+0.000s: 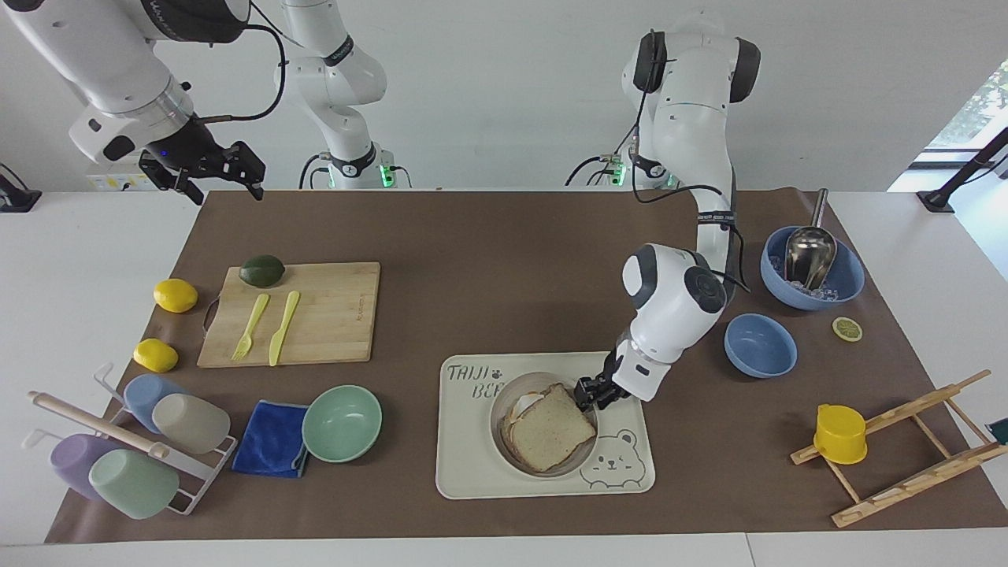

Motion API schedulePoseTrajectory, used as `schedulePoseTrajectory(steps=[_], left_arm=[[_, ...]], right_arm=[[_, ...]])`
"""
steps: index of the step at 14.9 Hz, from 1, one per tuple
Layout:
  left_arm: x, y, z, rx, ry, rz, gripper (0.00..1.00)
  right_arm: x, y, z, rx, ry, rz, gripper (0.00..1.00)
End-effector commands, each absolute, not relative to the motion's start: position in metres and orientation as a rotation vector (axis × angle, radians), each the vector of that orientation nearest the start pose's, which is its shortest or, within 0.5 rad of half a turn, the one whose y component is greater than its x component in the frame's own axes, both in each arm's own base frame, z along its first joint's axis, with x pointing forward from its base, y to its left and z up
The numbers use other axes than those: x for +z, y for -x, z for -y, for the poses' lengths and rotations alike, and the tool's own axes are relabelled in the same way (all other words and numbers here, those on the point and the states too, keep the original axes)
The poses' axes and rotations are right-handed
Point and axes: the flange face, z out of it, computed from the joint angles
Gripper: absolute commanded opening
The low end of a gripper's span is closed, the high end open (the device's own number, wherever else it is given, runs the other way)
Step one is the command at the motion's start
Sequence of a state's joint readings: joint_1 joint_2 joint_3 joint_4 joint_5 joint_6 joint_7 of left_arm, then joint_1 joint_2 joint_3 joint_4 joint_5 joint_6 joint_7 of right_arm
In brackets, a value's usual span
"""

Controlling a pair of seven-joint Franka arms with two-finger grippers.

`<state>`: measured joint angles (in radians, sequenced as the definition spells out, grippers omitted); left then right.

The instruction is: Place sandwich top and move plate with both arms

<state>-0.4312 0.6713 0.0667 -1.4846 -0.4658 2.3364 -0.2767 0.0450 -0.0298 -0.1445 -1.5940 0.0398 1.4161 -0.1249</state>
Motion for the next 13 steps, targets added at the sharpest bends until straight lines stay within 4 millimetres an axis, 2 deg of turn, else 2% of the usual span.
schedulePoseTrajectory(steps=[1,3,5,8,10,13], left_arm=[[0.308,-0.675,0.271,-0.053,3.471,0.263,1.00],[0.319,-0.676,0.259,-0.031,3.456,0.249,1.00],[0.332,-0.673,0.257,0.016,3.457,0.238,1.00],[0.366,-0.666,0.250,0.047,3.464,0.242,1.00],[0.394,-0.668,0.214,0.071,3.430,0.290,1.00],[0.441,-0.656,0.188,0.063,3.339,0.206,1.00]], right_arm=[[0.618,-0.522,0.049,0.220,3.090,0.025,1.00],[0.618,-0.522,0.049,0.223,3.090,0.025,1.00],[0.618,-0.522,0.049,0.223,3.090,0.025,1.00],[0.617,-0.522,0.049,0.225,3.090,0.025,1.00],[0.618,-0.522,0.049,0.223,3.090,0.025,1.00],[0.618,-0.522,0.049,0.223,3.090,0.025,1.00]])
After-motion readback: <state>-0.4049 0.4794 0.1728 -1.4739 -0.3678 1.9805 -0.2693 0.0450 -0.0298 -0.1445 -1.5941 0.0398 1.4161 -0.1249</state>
